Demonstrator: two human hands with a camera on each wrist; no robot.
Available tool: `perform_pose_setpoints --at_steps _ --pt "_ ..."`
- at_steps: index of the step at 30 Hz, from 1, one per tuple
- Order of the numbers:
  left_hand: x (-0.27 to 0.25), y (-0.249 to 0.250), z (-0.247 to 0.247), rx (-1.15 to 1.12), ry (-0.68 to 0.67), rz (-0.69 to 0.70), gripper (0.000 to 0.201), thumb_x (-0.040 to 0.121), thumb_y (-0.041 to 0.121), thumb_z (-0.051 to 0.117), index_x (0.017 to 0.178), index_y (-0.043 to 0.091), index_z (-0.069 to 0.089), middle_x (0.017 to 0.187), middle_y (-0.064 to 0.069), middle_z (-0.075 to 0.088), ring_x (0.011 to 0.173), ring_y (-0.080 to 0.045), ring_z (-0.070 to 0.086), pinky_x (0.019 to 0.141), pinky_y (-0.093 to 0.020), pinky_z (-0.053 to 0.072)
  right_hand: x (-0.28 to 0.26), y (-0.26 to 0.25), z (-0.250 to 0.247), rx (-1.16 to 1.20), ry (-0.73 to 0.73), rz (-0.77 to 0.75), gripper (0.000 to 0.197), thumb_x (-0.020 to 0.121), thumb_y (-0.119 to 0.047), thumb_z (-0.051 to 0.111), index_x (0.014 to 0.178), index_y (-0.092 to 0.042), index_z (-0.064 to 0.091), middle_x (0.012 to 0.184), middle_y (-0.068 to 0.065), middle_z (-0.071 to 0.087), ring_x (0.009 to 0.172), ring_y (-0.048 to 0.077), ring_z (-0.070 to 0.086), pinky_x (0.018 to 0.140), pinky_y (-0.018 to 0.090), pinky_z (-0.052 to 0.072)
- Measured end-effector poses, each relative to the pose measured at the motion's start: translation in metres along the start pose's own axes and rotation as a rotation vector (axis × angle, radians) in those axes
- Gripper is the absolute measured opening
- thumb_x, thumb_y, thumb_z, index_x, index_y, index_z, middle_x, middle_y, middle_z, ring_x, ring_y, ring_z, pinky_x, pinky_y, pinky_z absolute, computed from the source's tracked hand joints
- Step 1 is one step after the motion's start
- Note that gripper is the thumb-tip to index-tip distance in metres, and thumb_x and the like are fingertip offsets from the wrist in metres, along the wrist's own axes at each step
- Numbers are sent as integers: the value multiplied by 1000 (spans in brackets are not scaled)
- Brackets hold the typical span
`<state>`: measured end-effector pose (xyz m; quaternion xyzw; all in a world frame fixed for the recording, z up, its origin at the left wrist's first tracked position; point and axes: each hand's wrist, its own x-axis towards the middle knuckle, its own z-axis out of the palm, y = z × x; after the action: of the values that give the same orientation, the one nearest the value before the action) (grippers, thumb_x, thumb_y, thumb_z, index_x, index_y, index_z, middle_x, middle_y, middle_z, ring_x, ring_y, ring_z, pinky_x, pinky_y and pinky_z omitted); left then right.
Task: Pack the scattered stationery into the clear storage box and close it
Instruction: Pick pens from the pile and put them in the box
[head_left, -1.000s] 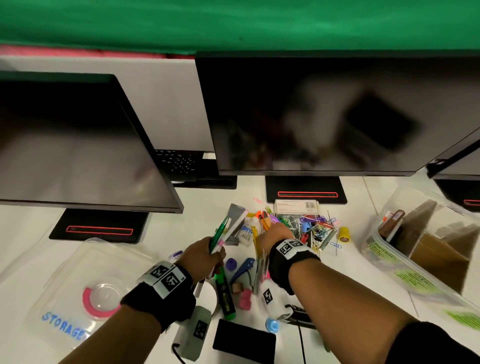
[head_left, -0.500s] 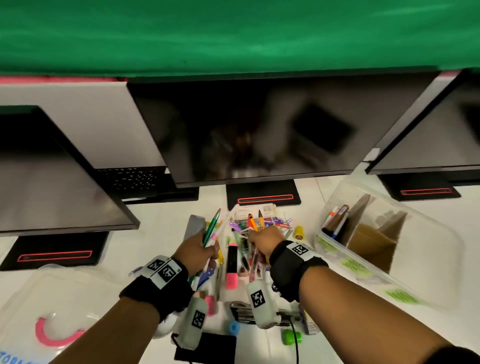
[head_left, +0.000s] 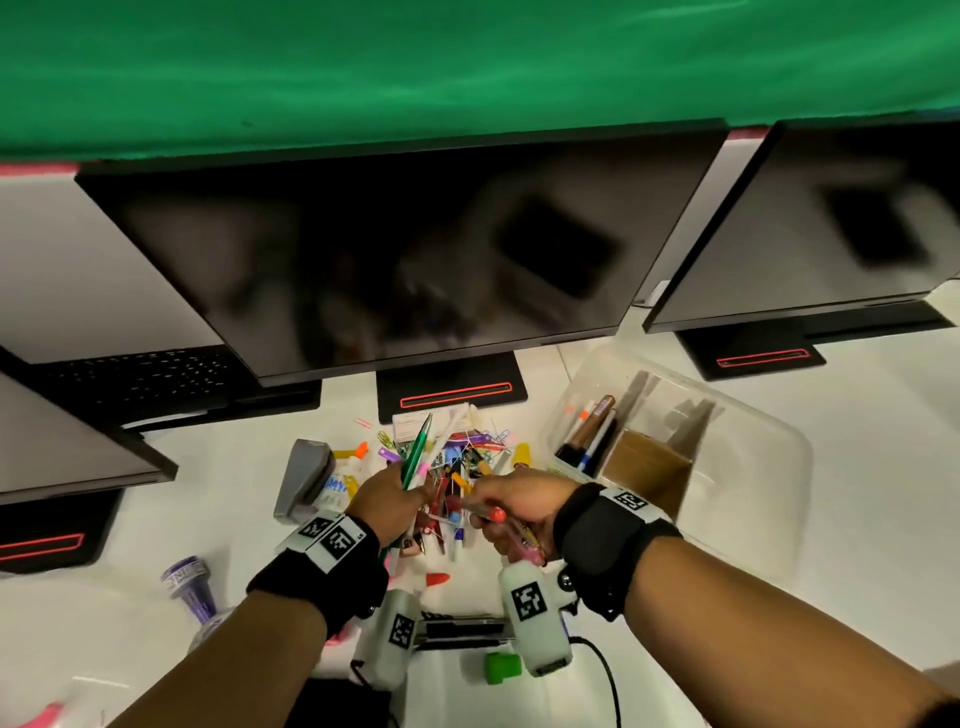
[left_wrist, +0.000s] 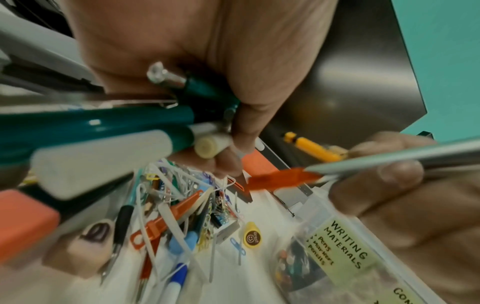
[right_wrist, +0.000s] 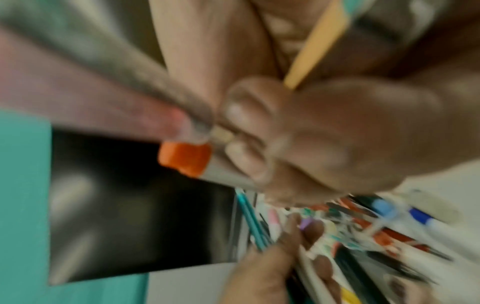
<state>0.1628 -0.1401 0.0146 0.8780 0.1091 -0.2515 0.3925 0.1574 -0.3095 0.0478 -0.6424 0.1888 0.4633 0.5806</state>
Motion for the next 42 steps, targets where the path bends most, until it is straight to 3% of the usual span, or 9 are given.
perform_pose_setpoints --at_steps 3,8,17,21,23,26,28,33,42 --pt "-2 5 -2 16 -10 1 29 95 33 49 112 11 55 97 -15 70 89 -32 67 84 -38 54 -18 -13 -27 89 96 -131 26 93 -21 53 69 -11 56 40 -5 50 29 7 45 34 14 39" --pt "-5 26 2 -40 -25 59 5 97 24 48 93 22 48 71 9 55 47 1 58 43 -5 41 -39 -25 -85 265 313 -170 20 95 -17 47 85 0 54 53 13 61 39 22 62 40 23 51" --pt "-2 49 14 -132 -84 105 17 95 19 51 110 11 53 79 2 60 59 -8 56 38 -7 42 -16 -47 -132 90 547 -93 19 94 -5 44 75 -6 49 61 10 59 35 16 60 31 18 44" --pt "-2 46 14 -129 -65 107 9 96 17 50 104 14 50 76 1 58 58 -8 55 36 -7 38 -2 -57 -133 -76 563 -98 25 94 -11 49 71 -18 44 79 0 50 67 13 55 61 26 55" --pt "-3 44 14 -116 -56 93 8 96 19 50 103 18 48 74 3 58 60 -8 57 40 -8 42 3 -57 -131 -108 536 -74 25 94 -9 49 71 -17 45 78 1 51 67 12 54 55 23 52" --pt "-2 40 14 -119 -59 56 9 95 21 51 102 21 46 77 3 60 68 -14 62 55 -16 51 8 -57 -127 -167 528 -65 7 92 -9 53 99 -9 56 99 7 57 83 19 58 66 27 55" --pt "-1 39 15 -126 -63 51 8 95 21 51 101 22 45 77 3 60 69 -15 62 54 -17 50 14 -58 -127 -215 560 -79 32 91 -9 55 123 -7 54 112 10 55 93 21 54 67 27 50" --pt "-3 49 15 -163 -100 85 9 95 22 52 103 18 50 74 2 61 58 -9 57 49 -16 48 24 -49 -129 -434 706 -26 41 83 -17 65 123 -15 58 126 6 61 116 28 56 102 35 45" --pt "9 116 46 -81 -157 187 14 91 19 54 101 9 56 73 -6 62 58 -19 59 60 -29 49 -3 -28 -140 213 602 -201 20 92 1 45 78 0 58 71 15 59 56 22 57 43 24 50"
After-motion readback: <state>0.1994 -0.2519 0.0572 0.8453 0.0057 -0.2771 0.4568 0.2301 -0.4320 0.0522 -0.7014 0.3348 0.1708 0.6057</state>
